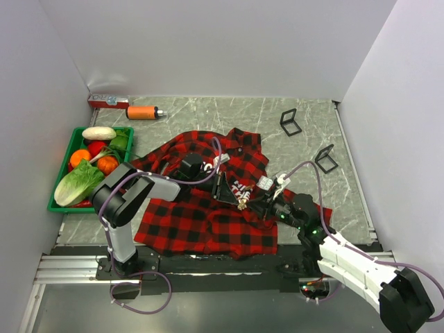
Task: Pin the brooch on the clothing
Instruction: Pin the brooch onto the flattened clothing.
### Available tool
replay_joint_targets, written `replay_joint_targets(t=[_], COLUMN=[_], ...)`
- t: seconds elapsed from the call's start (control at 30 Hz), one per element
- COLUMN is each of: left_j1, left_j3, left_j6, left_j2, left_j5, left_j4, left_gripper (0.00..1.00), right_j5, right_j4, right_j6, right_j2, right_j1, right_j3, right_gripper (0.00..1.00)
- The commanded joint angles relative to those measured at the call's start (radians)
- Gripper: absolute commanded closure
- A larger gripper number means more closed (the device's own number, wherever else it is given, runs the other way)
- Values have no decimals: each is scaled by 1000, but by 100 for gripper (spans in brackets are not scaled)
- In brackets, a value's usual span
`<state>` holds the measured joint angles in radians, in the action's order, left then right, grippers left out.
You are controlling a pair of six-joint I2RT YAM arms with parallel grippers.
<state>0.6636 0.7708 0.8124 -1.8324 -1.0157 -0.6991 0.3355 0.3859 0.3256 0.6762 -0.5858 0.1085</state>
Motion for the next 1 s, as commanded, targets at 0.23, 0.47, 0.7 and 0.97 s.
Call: replay_joint_targets(t=[0.23, 0.47, 0.7, 0.97], left_j1=[13, 13, 13, 14], left_j3=[30, 28, 28, 33], left_j6=[-24, -9, -12, -18], left_j2=[-7, -10, -5, -2], left_j5=[-32, -35, -35, -38], left_j4=[4, -5, -4, 4], left_gripper=[99, 99, 99, 99], right_j5=[-36, -64, -76, -82], right_j4=[44, 2, 14, 45], right_j6=[-27, -25, -34, -37], right_j2=[33, -3, 34, 88], right_j1=[-39, -63, -74, -92], right_j3=[59, 43, 45, 49], right_gripper=[81, 81, 83, 87])
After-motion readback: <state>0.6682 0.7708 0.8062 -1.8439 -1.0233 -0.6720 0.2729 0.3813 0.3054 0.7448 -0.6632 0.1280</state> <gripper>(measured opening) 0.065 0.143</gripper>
